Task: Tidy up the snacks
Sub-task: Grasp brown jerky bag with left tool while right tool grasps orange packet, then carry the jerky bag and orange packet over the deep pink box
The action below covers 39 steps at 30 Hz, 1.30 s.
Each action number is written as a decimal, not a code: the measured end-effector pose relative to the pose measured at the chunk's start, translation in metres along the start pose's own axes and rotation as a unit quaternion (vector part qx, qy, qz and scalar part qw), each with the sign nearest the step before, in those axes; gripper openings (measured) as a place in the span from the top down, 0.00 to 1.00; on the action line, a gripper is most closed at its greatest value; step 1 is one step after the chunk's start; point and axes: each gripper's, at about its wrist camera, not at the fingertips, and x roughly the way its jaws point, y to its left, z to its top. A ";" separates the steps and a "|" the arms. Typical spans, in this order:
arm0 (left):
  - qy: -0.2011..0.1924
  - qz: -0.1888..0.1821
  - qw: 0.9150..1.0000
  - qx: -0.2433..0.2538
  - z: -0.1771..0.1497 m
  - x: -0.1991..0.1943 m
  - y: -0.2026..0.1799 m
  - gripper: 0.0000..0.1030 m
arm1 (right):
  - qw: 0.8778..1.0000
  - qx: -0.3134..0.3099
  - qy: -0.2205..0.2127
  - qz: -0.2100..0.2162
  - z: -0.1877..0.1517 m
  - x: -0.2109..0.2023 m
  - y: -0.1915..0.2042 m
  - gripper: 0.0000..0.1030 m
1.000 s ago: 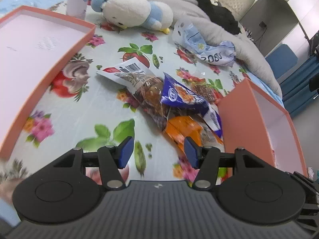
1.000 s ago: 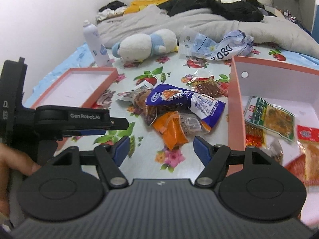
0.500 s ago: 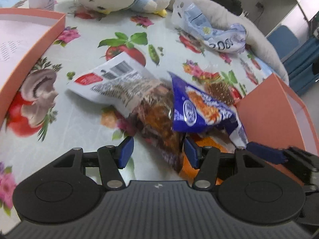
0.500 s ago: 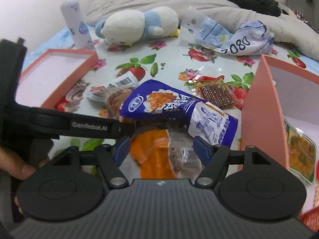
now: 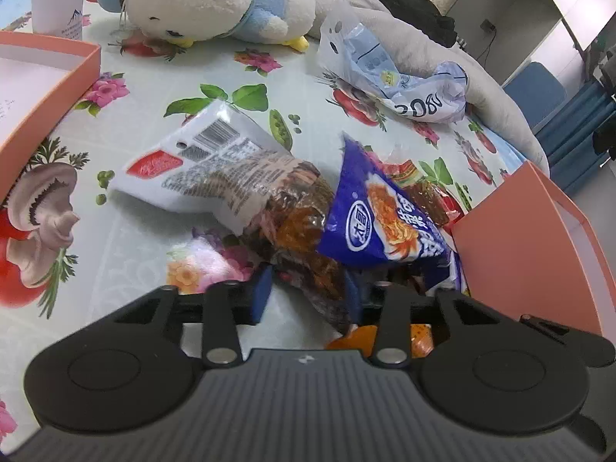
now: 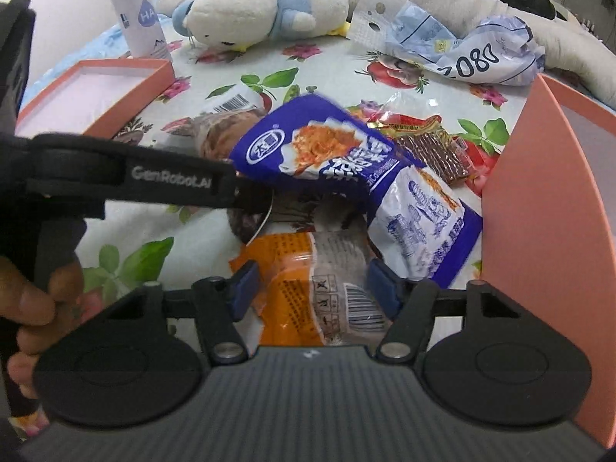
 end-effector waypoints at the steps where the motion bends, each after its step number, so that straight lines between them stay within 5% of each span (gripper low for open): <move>1: 0.002 -0.002 1.000 -0.002 0.000 0.001 0.000 0.77 | 1.000 0.001 -0.001 0.000 0.000 -0.001 0.000 0.41; 9: 0.002 -0.001 1.000 -0.010 -0.010 -0.008 -0.001 0.90 | 1.000 0.018 0.006 0.010 -0.003 -0.014 0.001 0.49; 22: -0.001 0.030 0.999 -0.023 -0.058 -0.084 0.006 0.93 | 0.999 0.031 0.003 0.021 -0.037 -0.076 0.024 0.49; 39: -0.049 0.024 0.998 -0.002 -0.117 -0.223 -0.029 0.93 | 0.991 0.084 -0.105 0.015 -0.082 -0.213 0.041 0.49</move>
